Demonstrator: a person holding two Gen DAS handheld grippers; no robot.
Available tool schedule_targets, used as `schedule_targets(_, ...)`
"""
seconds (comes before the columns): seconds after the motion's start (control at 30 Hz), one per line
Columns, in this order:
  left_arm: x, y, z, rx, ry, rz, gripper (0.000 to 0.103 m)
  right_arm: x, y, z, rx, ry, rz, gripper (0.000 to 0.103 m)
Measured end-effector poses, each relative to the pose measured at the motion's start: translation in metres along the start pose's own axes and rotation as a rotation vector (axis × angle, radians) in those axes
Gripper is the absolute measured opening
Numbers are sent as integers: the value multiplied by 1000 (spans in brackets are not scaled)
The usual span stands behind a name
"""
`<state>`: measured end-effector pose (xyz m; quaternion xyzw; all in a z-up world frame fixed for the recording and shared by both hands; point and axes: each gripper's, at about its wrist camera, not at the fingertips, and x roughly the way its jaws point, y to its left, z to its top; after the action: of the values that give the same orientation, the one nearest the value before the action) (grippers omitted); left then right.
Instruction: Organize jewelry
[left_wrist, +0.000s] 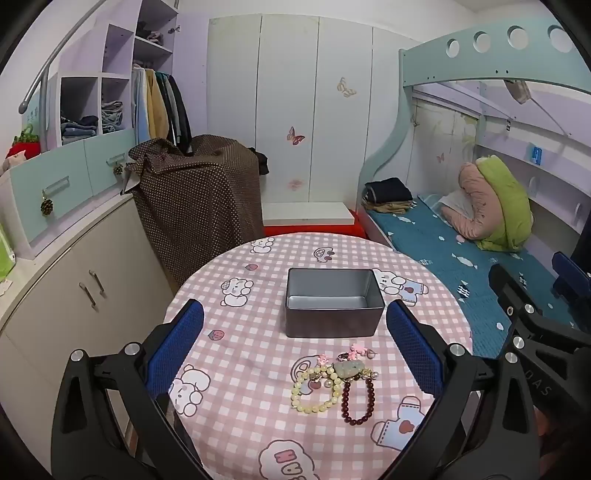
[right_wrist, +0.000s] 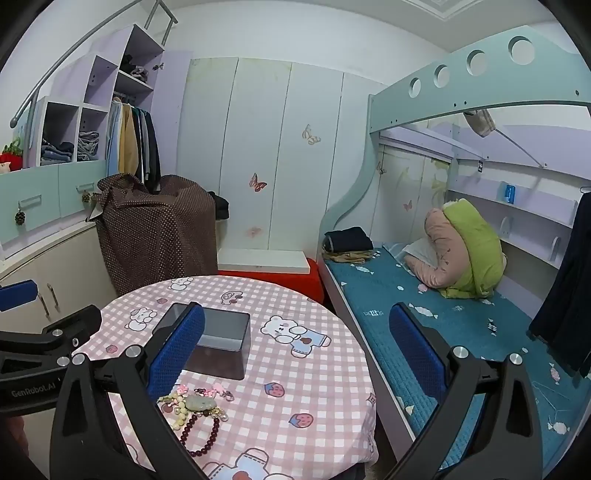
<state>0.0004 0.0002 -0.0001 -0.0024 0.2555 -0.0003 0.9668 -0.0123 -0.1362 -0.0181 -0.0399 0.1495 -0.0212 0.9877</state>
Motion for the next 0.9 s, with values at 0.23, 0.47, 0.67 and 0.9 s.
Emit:
schedule_targets(0.23, 0, 0, 0, 5, -5, 2, 98, -1, -2, 0, 6, 4, 3, 96)
schedule_targets(0.47, -1, -1, 1, 7, -9, -3, 98, -2, 0, 1, 8, 6, 4, 96)
schedule_targets(0.67, -4, -2, 4, 9, -12, -1, 98, -2, -3, 1, 12, 5, 8, 96)
schedule_targets(0.9, -7, -2, 5, 10, -15, -2, 98, -3, 0, 3, 12, 9, 12, 96)
